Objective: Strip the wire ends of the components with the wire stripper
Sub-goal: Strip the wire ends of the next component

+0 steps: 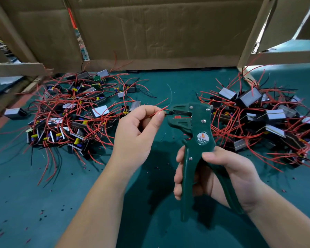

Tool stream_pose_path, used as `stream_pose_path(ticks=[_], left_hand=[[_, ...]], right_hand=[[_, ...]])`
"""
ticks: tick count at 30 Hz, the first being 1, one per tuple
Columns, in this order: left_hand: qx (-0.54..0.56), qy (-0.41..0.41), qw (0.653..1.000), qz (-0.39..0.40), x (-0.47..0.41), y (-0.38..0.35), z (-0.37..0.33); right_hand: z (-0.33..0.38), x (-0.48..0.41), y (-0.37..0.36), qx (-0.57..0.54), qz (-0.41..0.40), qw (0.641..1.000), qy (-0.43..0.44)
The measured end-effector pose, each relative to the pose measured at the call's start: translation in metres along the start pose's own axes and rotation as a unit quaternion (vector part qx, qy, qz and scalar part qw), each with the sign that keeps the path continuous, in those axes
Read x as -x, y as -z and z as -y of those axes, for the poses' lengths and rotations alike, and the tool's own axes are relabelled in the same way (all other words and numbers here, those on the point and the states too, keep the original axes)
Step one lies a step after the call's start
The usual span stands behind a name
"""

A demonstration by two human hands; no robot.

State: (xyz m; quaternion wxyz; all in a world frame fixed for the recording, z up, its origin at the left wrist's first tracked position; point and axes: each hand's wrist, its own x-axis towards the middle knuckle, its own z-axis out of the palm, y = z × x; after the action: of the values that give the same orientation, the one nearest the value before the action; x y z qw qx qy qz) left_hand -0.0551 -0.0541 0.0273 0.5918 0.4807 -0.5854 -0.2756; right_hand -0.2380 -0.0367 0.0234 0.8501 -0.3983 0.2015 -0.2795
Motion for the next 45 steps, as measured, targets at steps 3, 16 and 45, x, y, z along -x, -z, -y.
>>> stream_pose_path(ticks=[3,16,45], left_hand=[[-0.018,-0.016,1.0,-0.001,0.0,0.0,-0.001],[-0.049,-0.049,0.998,-0.002,0.003,0.0,-0.003],[-0.258,-0.038,0.965,0.03,0.003,0.007,0.003]], right_hand=[[-0.001,0.0,-0.001,0.026,-0.028,0.999,0.009],[-0.005,-0.001,-0.004,0.075,-0.083,0.994,0.021],[-0.005,-0.005,0.001,-0.027,-0.021,0.999,-0.024]])
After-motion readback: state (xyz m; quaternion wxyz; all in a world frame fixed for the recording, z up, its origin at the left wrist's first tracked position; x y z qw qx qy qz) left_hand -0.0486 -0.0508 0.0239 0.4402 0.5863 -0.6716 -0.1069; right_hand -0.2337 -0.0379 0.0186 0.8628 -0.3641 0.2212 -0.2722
